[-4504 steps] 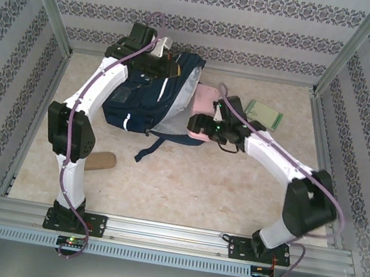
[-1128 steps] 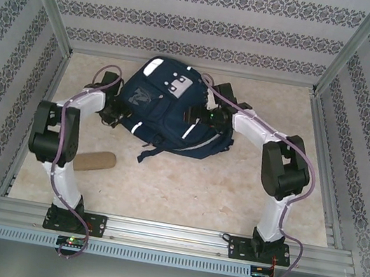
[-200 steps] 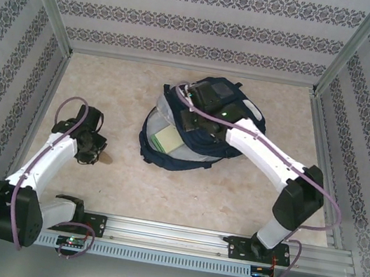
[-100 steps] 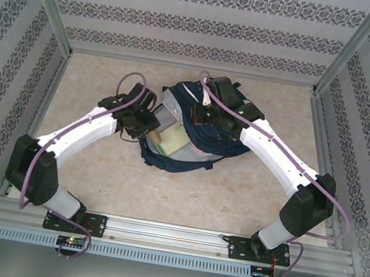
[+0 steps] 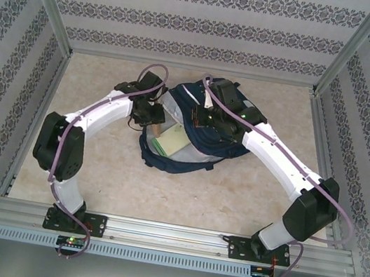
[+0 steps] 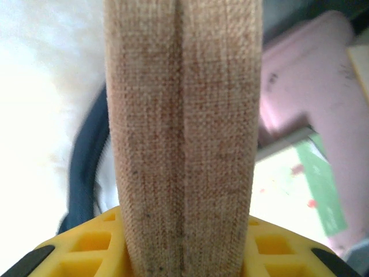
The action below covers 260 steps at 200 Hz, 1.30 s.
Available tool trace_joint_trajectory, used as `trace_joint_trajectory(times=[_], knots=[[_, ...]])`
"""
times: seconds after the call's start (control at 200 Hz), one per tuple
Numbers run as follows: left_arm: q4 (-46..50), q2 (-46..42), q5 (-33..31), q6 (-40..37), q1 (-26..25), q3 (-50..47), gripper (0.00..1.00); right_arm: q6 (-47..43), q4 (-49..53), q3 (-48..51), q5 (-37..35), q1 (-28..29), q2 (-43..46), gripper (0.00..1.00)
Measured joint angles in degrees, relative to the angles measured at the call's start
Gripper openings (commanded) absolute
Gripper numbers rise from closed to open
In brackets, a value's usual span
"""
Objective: Pack the student bag
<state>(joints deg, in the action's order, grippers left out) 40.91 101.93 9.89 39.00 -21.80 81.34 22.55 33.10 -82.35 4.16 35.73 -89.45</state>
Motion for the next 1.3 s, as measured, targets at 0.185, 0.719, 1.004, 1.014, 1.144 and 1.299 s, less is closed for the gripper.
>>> trace_joint_trajectory(times=[0.185, 0.719, 1.004, 1.014, 1.144, 1.299], knots=[[-0.46, 8.02, 0.59, -5.49, 1.57, 3.48, 0.29, 0.09, 0.07, 0.26, 0.28, 0.02, 0.13, 0.00], [-6.56, 6.60, 9.70, -3.91, 0.59, -2.69, 0.29, 0.74, -0.11, 1.22, 1.03, 0.04, 0.15, 0.00], [-12.57, 3.13, 13.66, 6.40, -6.36, -9.14, 0.28, 1.33, 0.13, 1.20, 1.79, 0.04, -0.90, 0.00], [-12.61, 3.13, 13.64, 6.56, -6.45, -9.14, 0.28, 1.33, 0.13, 1.20, 1.79, 0.04, -0.94, 0.00], [-13.00, 3.13, 12.96, 8.68, -7.10, -9.14, 0.37, 1.33, 0.52, 1.20, 1.84, 0.04, -1.14, 0.00], [-11.52, 3.13, 11.45, 8.48, -7.30, -8.48, 0.71, 1.33, 0.52, 1.20, 1.81, 0.04, -1.11, 0.00]])
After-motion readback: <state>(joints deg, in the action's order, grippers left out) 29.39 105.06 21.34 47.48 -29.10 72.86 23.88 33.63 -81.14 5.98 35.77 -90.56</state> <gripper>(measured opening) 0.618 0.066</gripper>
